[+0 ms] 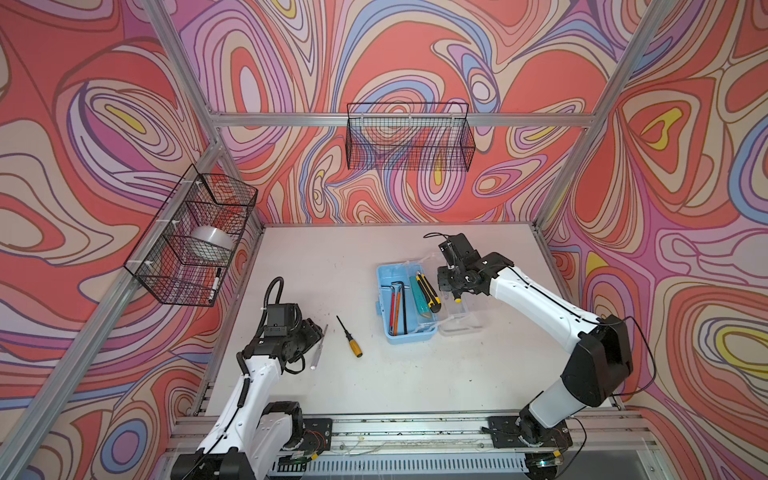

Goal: Pack the tool kit
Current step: 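Open the right gripper and move it back to the yellow-handled screwdriver, then lower the right gripper and close it on the yellow-handled screwdriver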

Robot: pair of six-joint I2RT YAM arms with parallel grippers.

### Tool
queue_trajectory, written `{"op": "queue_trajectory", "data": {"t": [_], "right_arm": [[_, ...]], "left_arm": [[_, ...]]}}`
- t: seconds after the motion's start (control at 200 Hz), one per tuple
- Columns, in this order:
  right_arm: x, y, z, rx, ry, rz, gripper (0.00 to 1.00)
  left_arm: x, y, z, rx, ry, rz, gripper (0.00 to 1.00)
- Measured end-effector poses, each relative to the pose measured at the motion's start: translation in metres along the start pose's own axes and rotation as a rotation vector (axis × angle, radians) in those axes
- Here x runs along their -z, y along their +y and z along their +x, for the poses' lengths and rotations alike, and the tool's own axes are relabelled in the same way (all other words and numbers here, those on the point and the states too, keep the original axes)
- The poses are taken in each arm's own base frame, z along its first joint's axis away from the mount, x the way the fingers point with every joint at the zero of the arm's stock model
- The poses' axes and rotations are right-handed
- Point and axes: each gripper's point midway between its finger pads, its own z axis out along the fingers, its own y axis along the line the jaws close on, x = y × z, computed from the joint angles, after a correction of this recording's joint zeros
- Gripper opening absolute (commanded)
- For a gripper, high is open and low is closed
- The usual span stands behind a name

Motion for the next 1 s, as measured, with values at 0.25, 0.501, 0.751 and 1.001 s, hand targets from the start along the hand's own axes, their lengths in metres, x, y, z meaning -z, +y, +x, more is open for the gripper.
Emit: {"op": "queue_trajectory", "data": {"t": [0.25, 0.501, 0.751, 1.001], "right_arm": [[0.044, 0.092, 0.001, 0.135, -0.088, -0.177, 0.32], [0.034, 0.179, 0.045, 0.268, -0.022, -0.316, 0.37], [-0.011, 0.233, 0.115, 0.354, 0.135, -0.368, 0.43], [-0.025, 0.271, 0.142, 0.39, 0.185, -0.43, 0.46]], "left_arm": [[0.0, -0.014, 0.012, -0.197, 0.012, -0.134, 0.64], [0.002, -0.003, 0.025, -0.212, 0.017, -0.168, 0.64], [0.009, 0.015, 0.041, -0.153, 0.005, -0.145, 0.65], [-0.002, 0.042, 0.063, -0.095, 0.051, -0.18, 0.65]]}}
